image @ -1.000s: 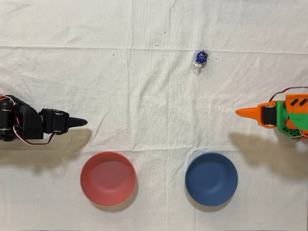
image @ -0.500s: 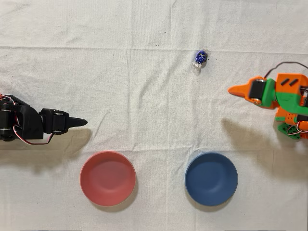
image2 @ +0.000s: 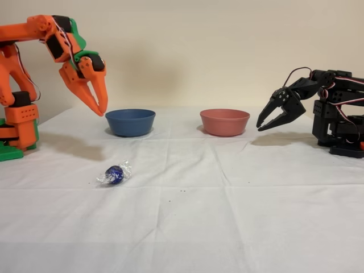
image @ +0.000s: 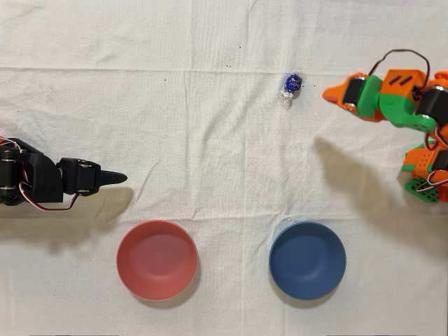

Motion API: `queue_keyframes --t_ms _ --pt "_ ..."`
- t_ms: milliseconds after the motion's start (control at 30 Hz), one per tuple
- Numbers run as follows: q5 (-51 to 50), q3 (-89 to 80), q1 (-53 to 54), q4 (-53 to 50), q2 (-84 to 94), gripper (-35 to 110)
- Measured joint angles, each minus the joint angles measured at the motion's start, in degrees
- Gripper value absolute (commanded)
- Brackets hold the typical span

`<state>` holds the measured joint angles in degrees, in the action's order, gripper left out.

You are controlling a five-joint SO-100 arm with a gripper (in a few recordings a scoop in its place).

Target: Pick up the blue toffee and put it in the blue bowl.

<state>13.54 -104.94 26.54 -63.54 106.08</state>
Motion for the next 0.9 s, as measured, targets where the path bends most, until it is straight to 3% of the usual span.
queue_keyframes --t_ms 367,900 --pt "-0.35 3.25 4.39 -1.23 -5.45 31" --pt "1.58 3.43 9.23 0.44 -14.50 32"
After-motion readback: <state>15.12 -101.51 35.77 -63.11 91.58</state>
